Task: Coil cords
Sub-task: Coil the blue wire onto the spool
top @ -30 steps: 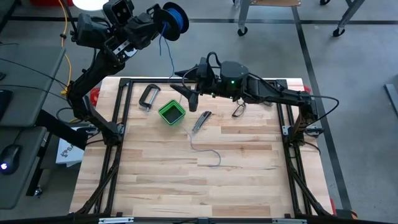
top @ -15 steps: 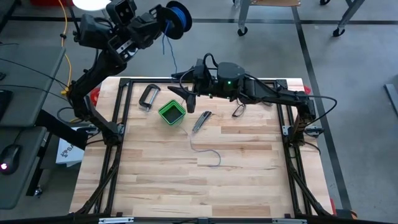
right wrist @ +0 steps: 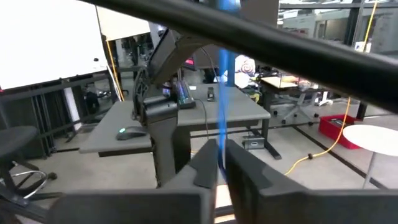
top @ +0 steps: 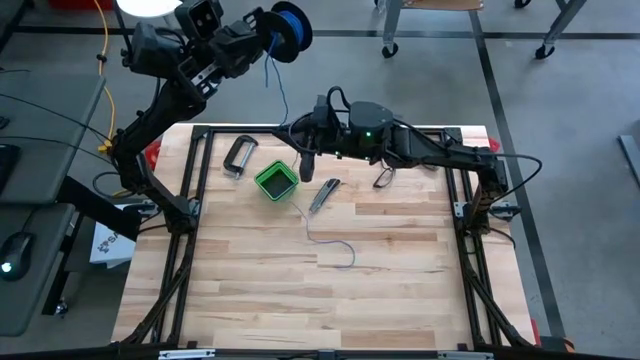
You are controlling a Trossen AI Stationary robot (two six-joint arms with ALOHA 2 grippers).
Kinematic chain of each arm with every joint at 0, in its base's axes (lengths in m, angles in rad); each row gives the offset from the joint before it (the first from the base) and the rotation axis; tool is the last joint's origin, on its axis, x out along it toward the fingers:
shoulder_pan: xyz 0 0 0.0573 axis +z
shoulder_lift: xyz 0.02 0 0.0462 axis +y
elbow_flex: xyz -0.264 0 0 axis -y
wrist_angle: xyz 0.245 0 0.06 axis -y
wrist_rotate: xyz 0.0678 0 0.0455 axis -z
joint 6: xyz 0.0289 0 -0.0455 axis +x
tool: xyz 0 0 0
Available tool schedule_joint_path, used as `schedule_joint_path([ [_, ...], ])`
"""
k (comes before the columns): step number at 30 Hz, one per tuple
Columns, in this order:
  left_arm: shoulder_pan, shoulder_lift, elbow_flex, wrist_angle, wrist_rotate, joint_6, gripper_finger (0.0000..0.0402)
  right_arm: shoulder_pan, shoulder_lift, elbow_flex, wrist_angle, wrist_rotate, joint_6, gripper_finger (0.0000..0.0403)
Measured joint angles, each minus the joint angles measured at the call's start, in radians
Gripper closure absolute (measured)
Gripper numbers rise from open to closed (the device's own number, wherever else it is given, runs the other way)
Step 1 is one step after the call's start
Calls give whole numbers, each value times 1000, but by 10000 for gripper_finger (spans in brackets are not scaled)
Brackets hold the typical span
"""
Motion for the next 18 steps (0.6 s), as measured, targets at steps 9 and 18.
schedule_joint_path([
  [9,67,-20,0,-29,15,13,400,50,-64,0,-167,0,20,401],
  [18,164,-117,0,-506,6,123,400,121,-182,0,-300,14,0,402],
])
